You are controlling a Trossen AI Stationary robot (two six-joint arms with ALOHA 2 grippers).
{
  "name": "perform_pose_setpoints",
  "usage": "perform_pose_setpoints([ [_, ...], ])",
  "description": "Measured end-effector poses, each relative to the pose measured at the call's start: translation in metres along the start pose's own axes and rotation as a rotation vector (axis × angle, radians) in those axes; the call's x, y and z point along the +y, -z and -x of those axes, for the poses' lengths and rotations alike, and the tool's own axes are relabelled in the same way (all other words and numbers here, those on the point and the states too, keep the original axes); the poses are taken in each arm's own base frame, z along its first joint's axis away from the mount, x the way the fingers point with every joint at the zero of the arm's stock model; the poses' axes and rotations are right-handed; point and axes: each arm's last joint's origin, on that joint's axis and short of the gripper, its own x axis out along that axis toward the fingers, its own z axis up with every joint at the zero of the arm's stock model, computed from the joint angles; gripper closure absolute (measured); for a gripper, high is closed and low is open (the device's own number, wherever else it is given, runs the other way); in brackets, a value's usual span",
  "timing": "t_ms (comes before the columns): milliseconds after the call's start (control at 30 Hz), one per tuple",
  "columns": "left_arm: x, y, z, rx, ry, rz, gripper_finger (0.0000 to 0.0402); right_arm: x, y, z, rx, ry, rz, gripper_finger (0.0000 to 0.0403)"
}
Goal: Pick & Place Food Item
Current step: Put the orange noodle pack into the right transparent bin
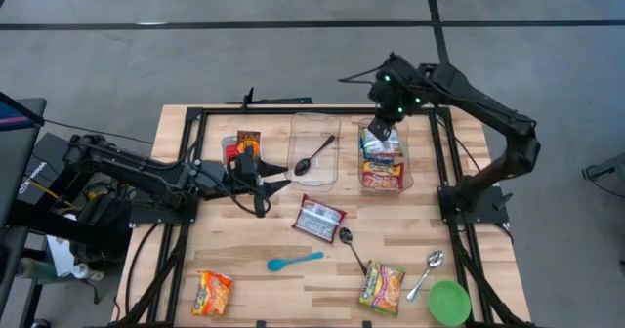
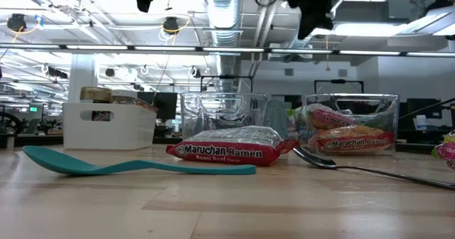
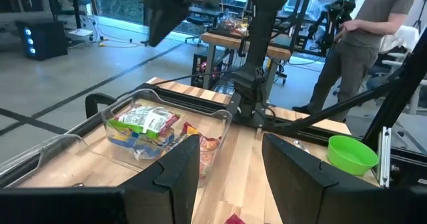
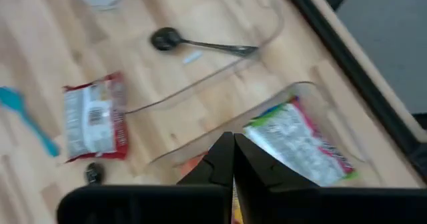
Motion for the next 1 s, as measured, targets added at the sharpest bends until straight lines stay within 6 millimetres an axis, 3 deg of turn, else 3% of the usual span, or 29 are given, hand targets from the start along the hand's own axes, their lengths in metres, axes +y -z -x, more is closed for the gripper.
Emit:
perform_pose_setpoints([
  [400,0.000,0.000,0.000,0.001,0.000,0.004,0.0243,0.070,0.032,0.029,0.008,-0.131,0.065,0.0402],
  [733,-0.003,0.001,0.000,0.027,0.079,0.178,0.0243,0.118,0.055,0.035,0.028,-0.169,0.144,0.0402],
  [867,-0.008,0.006,0.002,0.140,0.240,0.306,0.0243,0.135,0.064,0.037,0.019,-0.141,0.151,0.0402],
  [1000,-0.014,0.019,0.007,0.374,0.381,0.462,0.0243,0.150,0.075,0.041,-0.003,-0.115,0.121,0.0402],
])
